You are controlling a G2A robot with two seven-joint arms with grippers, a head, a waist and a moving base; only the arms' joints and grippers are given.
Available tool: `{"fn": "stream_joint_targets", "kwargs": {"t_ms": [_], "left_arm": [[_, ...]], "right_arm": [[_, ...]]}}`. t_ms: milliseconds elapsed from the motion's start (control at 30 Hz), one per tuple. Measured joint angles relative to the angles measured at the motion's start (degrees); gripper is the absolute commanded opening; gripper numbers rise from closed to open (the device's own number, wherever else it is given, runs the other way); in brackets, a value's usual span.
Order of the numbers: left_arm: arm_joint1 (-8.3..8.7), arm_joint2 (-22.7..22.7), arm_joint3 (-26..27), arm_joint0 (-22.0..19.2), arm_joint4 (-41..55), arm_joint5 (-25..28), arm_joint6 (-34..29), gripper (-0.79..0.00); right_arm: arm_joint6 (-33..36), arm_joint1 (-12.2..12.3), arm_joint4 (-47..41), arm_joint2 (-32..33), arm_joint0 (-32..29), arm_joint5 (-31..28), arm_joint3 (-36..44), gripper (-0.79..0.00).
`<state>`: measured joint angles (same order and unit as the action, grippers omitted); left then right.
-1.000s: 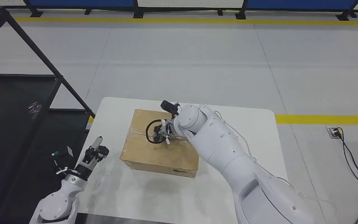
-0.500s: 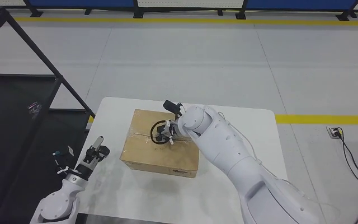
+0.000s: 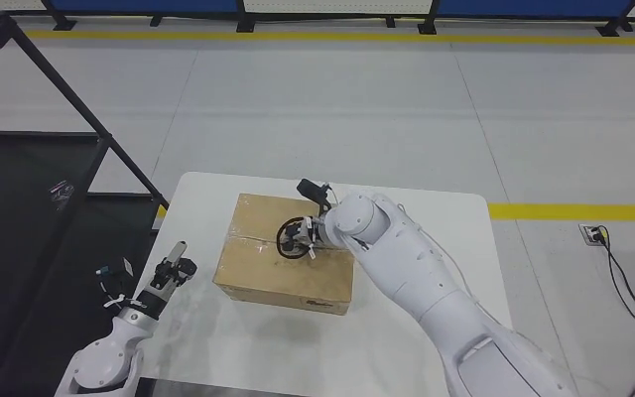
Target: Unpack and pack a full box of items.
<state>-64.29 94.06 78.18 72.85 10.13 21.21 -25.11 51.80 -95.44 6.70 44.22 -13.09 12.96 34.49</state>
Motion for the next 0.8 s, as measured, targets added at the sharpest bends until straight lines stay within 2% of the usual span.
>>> {"fn": "stream_joint_targets", "kwargs": {"t_ms": [467,633,800], "left_arm": [[0.0,-0.2,0.1,0.0,0.0,0.0,-0.1,0.0],[0.02,-0.1,0.2,0.1,0.0,0.1,0.0,0.0],[0.05,-0.1,0.2,0.1,0.0,-0.1,-0.2,0.0]], "right_arm": [[2.3,6.4,8.9,7.8,-11.3,10.2,22.0,-0.785],[1.3,7.6,11.3,10.2,-14.2,14.8,26.3,-0.785],[1.5,8.6,11.8,12.5,-16.0,16.3,28.0,-0.785]]}}
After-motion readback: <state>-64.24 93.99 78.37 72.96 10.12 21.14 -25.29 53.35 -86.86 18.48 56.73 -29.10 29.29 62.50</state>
